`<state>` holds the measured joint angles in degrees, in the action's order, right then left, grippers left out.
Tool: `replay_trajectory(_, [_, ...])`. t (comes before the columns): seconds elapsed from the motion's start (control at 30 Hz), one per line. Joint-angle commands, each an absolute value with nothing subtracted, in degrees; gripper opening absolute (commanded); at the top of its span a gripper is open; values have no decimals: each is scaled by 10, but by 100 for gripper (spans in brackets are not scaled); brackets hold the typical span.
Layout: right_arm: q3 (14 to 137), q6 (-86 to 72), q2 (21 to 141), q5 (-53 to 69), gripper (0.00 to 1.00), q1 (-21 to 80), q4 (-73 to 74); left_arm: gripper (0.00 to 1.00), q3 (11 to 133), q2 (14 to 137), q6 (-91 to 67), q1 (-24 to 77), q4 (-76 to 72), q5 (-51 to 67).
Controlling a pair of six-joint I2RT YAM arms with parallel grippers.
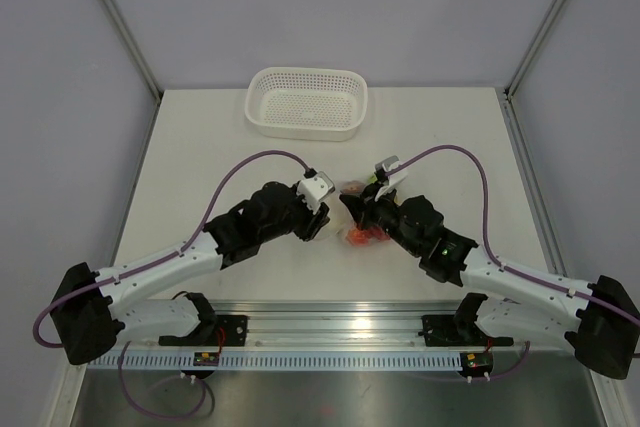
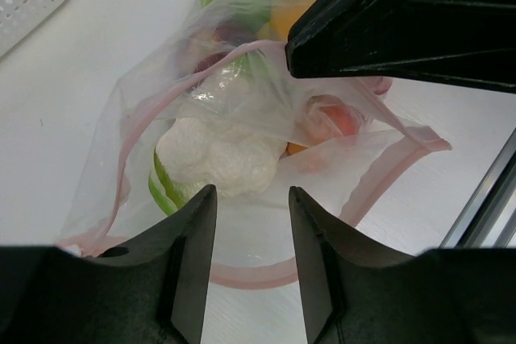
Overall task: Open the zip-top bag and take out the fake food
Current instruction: Open the zipper of the food storage bag at the center of the board.
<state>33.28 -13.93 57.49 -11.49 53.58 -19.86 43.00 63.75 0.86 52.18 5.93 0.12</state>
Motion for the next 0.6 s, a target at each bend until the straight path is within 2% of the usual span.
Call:
replay_trajectory(0.0, [337,-151,559,-118,0,540,-235,47,450,638,20,524,32,-13])
replay_trajectory(0.13, [338,-157,556,-118,0,540,-230,55,440,639,3,524,11,-15])
replay_trajectory(0.43, [329,-157,538,-125,0,541,-225,62,443,643,3,524,13,-49])
replay_trajectory(0.57, [323,-154,526,-131,0,540,-228,71,438,641,-17,524,8,-62])
